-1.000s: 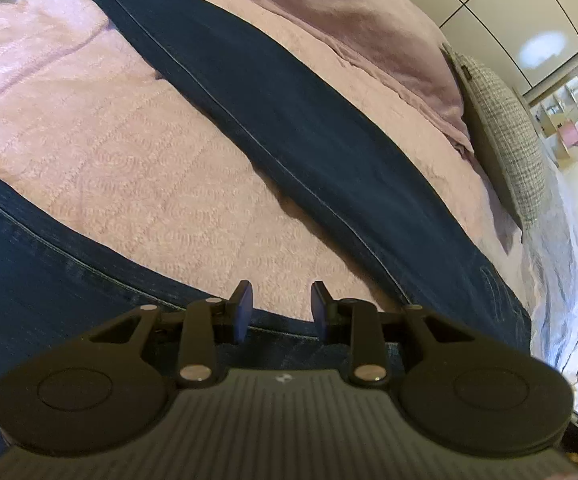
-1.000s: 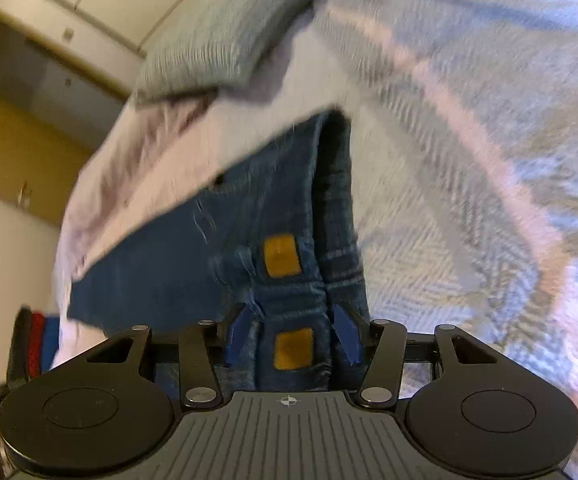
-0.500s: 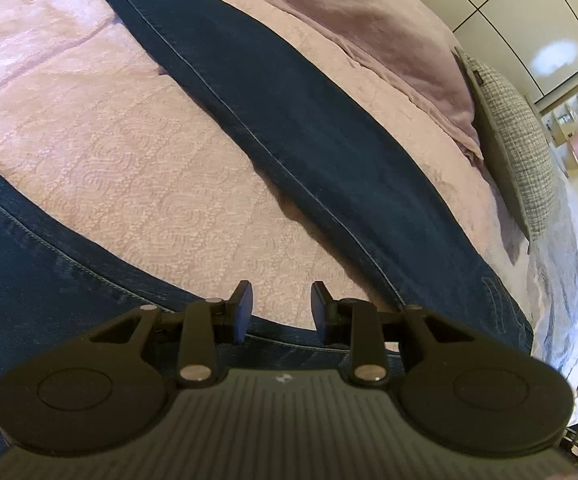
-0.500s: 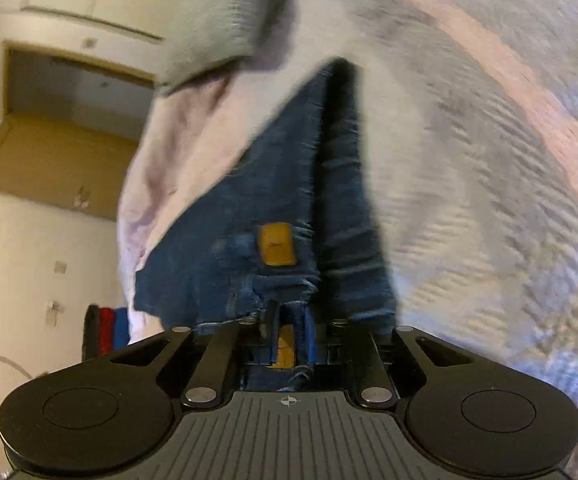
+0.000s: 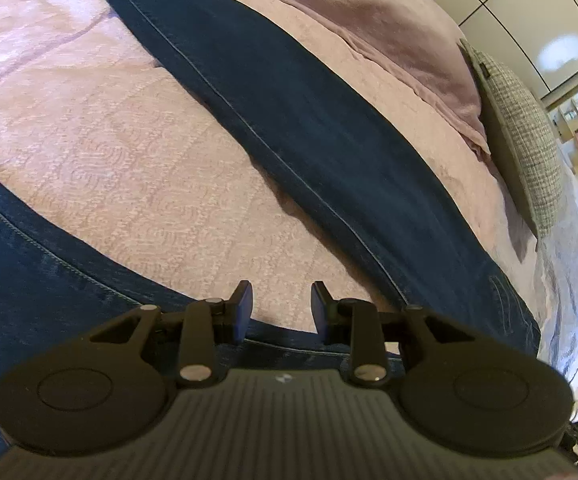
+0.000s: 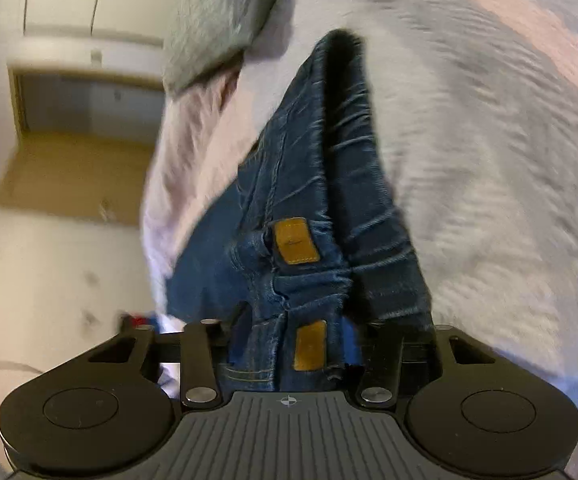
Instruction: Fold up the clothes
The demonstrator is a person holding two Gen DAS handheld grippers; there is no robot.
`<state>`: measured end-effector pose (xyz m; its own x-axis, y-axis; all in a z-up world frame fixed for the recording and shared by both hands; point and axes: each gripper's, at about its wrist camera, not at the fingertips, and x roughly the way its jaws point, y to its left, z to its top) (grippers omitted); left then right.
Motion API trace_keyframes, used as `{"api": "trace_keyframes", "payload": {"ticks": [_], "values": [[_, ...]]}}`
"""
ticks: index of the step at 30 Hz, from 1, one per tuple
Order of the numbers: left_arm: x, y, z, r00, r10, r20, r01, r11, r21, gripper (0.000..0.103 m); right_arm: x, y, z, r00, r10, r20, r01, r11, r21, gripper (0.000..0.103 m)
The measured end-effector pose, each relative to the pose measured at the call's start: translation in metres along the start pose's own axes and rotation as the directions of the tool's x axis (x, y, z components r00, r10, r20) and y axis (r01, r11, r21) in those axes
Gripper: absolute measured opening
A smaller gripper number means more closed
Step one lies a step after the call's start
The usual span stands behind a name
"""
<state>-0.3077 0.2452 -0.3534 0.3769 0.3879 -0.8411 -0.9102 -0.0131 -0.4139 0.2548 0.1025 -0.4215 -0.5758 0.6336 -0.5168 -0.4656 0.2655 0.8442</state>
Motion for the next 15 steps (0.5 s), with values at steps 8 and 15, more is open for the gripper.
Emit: {"api": "trace_keyframes", "payload": {"ticks": [8, 15], "values": [[0.003, -0.002, 0.003, 1.000, 0.005, 0.012, -0.004, 1.000, -0.007, 0.026, -0.028, 0.091, -0.030, 0.927, -0.352, 0.126, 0.372, 0.903, -0.213, 0.001], [-0.002, 0.002, 0.001, 1.000, 0.003, 0.018, -0.003, 1.000, 0.012, 0.026, 0.013, 0.065, -0.063, 0.782, -0.603, 0.157, 0.621, 0.734, -0.276, 0.001]]}}
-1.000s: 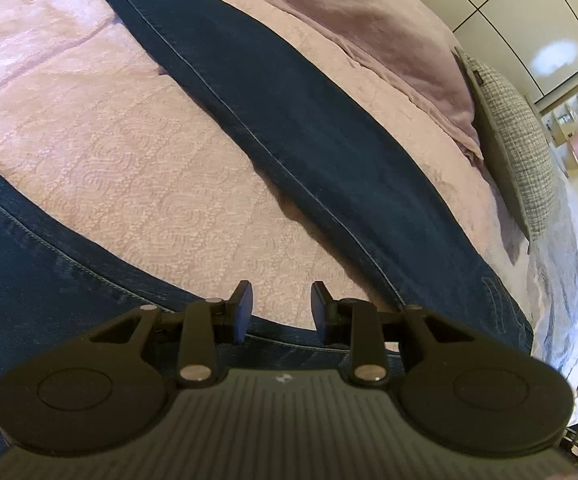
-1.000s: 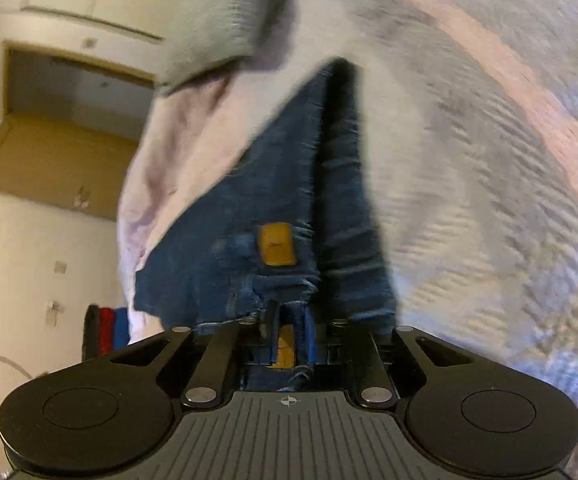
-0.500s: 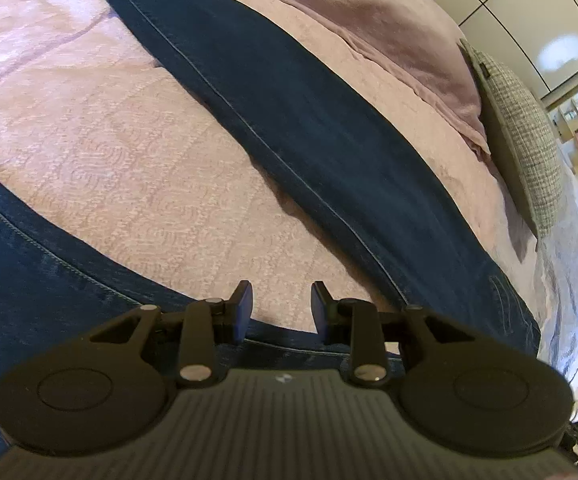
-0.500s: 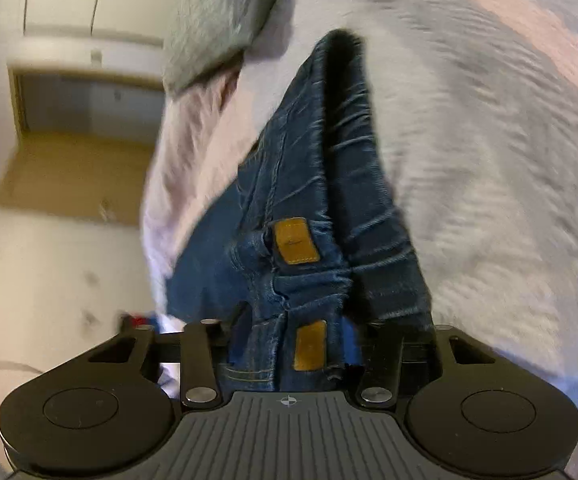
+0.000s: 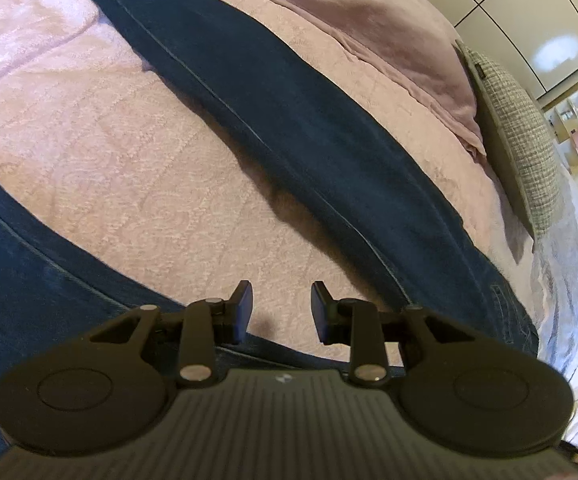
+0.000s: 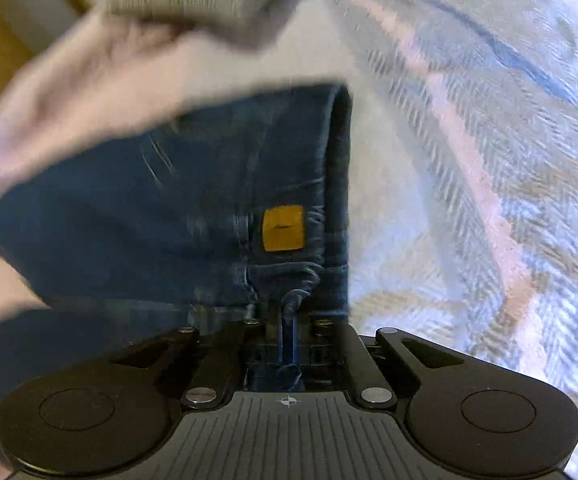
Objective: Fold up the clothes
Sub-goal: 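Lower the waistband onto the pink sheet and open the right tool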
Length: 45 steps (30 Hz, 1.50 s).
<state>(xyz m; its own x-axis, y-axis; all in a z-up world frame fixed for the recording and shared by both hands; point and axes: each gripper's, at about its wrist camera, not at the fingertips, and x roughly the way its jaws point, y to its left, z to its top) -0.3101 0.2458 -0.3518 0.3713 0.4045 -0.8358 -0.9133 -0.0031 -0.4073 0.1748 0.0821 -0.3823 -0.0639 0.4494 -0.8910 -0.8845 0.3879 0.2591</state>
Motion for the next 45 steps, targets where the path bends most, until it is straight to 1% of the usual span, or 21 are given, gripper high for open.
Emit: {"api": "trace_keyframes", "payload": {"ticks": [4, 6, 7, 8, 12, 13, 15, 17, 18, 19, 20, 23, 26, 28, 29, 31, 32, 35, 37, 39, 45], "values": [[-0.016, 0.022, 0.006, 0.999, 0.030, 0.025, -0.030, 0.999, -0.017, 0.026, 0.003, 0.007, -0.006, 0.999, -0.051, 0.015, 0.051, 0.998, 0.045, 0.006], [-0.024, 0.037, 0.010, 0.998, 0.049, 0.032, -0.048, 0.998, -0.040, 0.026, -0.008, 0.005, -0.006, 0.998, -0.059, 0.035, 0.056, 0.995, 0.086, 0.013], [-0.030, 0.046, 0.013, 0.998, 0.059, 0.038, -0.057, 0.997, -0.046, 0.026, -0.015, 0.004, -0.005, 0.997, -0.066, 0.046, 0.061, 0.992, 0.109, 0.023], [-0.036, 0.054, 0.015, 0.996, 0.073, 0.047, -0.070, 0.996, -0.049, 0.026, -0.023, 0.003, -0.006, 0.995, -0.082, 0.061, 0.074, 0.988, 0.133, 0.027], [-0.065, 0.093, 0.020, 0.989, 0.127, 0.081, -0.121, 0.989, -0.080, 0.026, -0.070, 0.007, -0.018, 0.971, -0.191, 0.144, 0.153, 0.958, 0.242, 0.028], [-0.071, 0.103, 0.020, 0.987, 0.136, 0.086, -0.128, 0.988, -0.090, 0.027, -0.082, 0.010, -0.025, 0.968, -0.180, 0.175, 0.133, 0.959, 0.251, 0.028], [-0.080, 0.121, 0.020, 0.984, 0.158, 0.088, -0.150, 0.984, -0.093, 0.027, -0.090, 0.023, -0.036, 0.976, -0.088, 0.200, 0.038, 0.969, 0.245, 0.028], [-0.082, 0.136, 0.017, 0.981, 0.178, 0.078, -0.171, 0.981, -0.092, 0.027, -0.078, 0.033, -0.052, 0.990, -0.034, 0.137, 0.000, 0.971, 0.241, 0.029], [-0.083, 0.144, 0.016, 0.979, 0.188, 0.072, -0.181, 0.979, -0.093, 0.027, -0.067, 0.038, -0.060, 0.995, -0.066, 0.079, 0.046, 0.972, 0.230, 0.029], [-0.086, 0.151, 0.015, 0.979, 0.190, 0.069, -0.183, 0.978, -0.096, 0.027, -0.055, 0.041, -0.069, 0.986, -0.167, 0.017, 0.161, 0.968, 0.195, 0.029], [-0.089, 0.157, 0.014, 0.980, 0.187, 0.067, -0.179, 0.978, -0.103, 0.027, -0.051, 0.042, -0.078, 0.971, -0.240, 0.011, 0.235, 0.957, 0.172, 0.029], [-0.101, 0.174, 0.014, 0.983, 0.171, 0.072, -0.163, 0.981, -0.102, 0.027, -0.071, 0.047, -0.091, 0.938, -0.345, 0.037, 0.321, 0.903, 0.287, 0.029], [-0.107, 0.191, 0.014, 0.984, 0.167, 0.069, -0.161, 0.983, -0.085, 0.027, -0.099, 0.050, -0.109, 0.957, -0.261, 0.128, 0.199, 0.910, 0.364, 0.029], [-0.106, 0.203, 0.011, 0.984, 0.168, 0.063, -0.162, 0.983, -0.091, 0.027, -0.099, 0.060, -0.116, 0.964, -0.225, 0.144, 0.154, 0.909, 0.386, 0.030], [-0.103, 0.208, 0.009, 0.983, 0.175, 0.051, -0.169, 0.981, -0.091, 0.028, -0.095, 0.065, -0.120, 0.967, -0.215, 0.135, 0.148, 0.909, 0.389, 0.037], [-0.096, 0.217, 0.005, 0.981, 0.194, 0.022, -0.191, 0.978, -0.081, 0.029, -0.073, 0.076, -0.129, 0.969, -0.247, 0.025, 0.224, 0.914, 0.337, 0.039], [-0.092, 0.222, 0.003, 0.979, 0.203, 0.007, -0.202, 0.976, -0.076, 0.027, -0.067, 0.086, -0.132, 0.959, -0.282, -0.007, 0.272, 0.918, 0.290, 0.039], [-0.096, 0.214, 0.009, 0.970, 0.241, -0.016, -0.241, 0.971, 0.000, 0.027, -0.070, 0.131, -0.132, 0.937, -0.347, -0.040, 0.349, 0.923, 0.161, 0.039], [-0.108, 0.199, 0.017, 0.965, 0.262, -0.016, -0.261, 0.963, 0.067, 0.027, -0.081, 0.157, -0.130, 0.946, -0.322, -0.044, 0.324, 0.933, 0.156, 0.039], [-0.127, 0.182, 0.026, 0.967, 0.253, 0.000, -0.251, 0.960, 0.122, 0.028, -0.097, 0.182, -0.127, 0.958, -0.285, -0.014, 0.283, 0.943, 0.174, 0.039], [-0.194, 0.125, 0.034, 0.965, 0.257, 0.054, -0.262, 0.935, 0.240, 0.036, -0.142, 0.244, -0.119, 0.979, -0.203, 0.007, 0.197, 0.957, 0.211, 0.040]]}}
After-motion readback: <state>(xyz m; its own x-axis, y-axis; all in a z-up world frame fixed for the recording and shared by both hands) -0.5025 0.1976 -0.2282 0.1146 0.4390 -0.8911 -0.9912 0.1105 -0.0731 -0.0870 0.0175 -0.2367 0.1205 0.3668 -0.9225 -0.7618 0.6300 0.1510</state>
